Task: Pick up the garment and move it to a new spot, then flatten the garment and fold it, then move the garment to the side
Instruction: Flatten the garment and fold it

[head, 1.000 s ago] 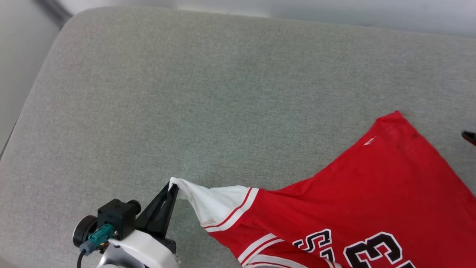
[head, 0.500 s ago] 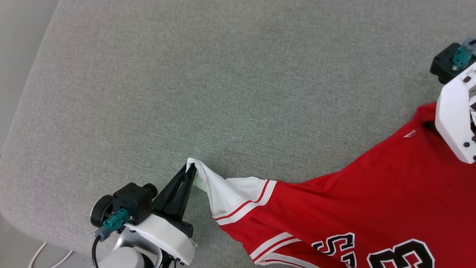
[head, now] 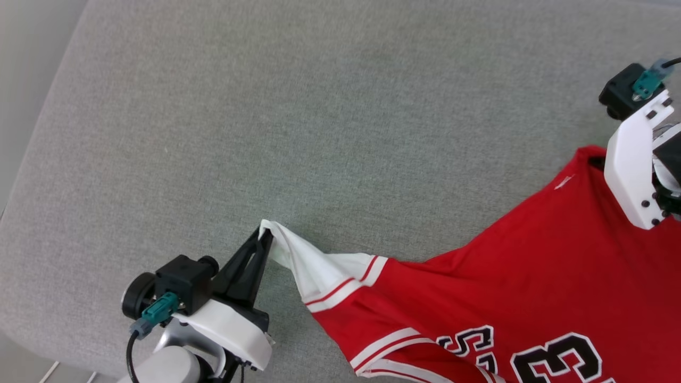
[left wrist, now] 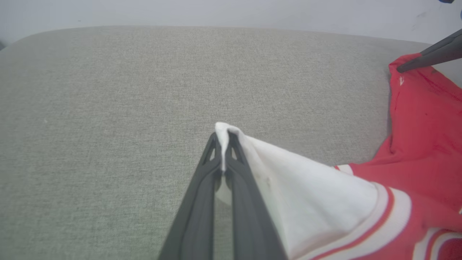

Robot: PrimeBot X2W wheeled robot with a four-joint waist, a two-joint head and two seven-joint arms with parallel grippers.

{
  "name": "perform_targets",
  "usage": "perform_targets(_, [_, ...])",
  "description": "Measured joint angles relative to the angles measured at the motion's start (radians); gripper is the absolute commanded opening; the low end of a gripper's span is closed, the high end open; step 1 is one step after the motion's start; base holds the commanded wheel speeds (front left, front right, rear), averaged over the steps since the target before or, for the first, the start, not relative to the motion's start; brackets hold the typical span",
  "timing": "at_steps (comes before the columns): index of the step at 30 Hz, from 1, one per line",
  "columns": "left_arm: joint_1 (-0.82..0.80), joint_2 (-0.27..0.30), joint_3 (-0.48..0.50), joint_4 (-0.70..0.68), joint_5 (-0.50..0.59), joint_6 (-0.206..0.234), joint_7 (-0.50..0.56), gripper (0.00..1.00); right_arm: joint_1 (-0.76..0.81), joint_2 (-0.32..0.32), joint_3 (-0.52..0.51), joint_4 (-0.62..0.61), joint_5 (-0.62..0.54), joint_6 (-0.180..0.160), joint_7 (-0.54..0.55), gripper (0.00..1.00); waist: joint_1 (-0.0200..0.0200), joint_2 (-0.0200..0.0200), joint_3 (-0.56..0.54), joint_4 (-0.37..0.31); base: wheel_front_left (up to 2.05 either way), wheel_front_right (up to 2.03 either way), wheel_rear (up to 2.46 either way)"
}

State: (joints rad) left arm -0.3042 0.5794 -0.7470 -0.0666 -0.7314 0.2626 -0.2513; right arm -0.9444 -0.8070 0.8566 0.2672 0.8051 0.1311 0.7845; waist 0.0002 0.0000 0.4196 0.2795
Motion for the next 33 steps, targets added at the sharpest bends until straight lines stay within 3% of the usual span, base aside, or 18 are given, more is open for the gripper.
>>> perform_targets(5, [-0.017,0.038,0.019,-0.025,0.011,-0.008,0.001,0.00,-0.005,-0.009,-0.016,-0.012,0.052,0.000,-0.134,0.00,-0.0001,0.0000,-0.068,-0.022,0.00,0.00,0.00])
perform_targets(6, [-0.059,0.062,0.038,-0.033,0.019,-0.014,0.007,0.00,-0.012,-0.022,-0.029,-0.023,0.065,0.000,-0.206,0.00,-0.0001,0.0000,-0.109,-0.040,0.00,0.00,0.00])
perform_targets(9, [-0.121,0.074,0.060,-0.043,0.026,-0.025,0.019,0.00,-0.020,-0.027,-0.054,-0.034,0.069,0.000,-0.274,0.00,-0.0002,0.0000,-0.141,-0.064,0.00,0.00,0.00])
perform_targets(15, [-0.307,0.081,0.101,-0.053,0.052,-0.052,0.063,0.00,-0.079,-0.012,-0.155,-0.026,0.044,0.000,-0.380,0.00,-0.0002,0.0000,-0.163,-0.120,0.00,0.00,0.00])
perform_targets(16, [-0.420,0.078,0.140,-0.050,0.040,-0.075,0.085,0.00,-0.123,0.001,-0.197,-0.021,0.003,0.000,-0.400,0.00,-0.0002,0.0000,-0.149,-0.137,0.00,0.00,0.00])
perform_targets(23, [-0.734,0.075,0.194,-0.021,0.049,-0.142,0.163,0.00,-0.318,0.087,-0.331,0.021,-0.119,0.000,-0.427,0.00,-0.0002,-0.0001,-0.079,-0.166,0.00,0.00,0.00])
perform_targets(33, [-1.179,0.033,0.237,0.198,0.058,-0.255,0.236,0.00,-0.627,0.208,-0.383,0.141,-0.295,0.000,-0.425,0.00,-0.0001,0.0000,0.040,-0.187,0.00,0.00,0.00])
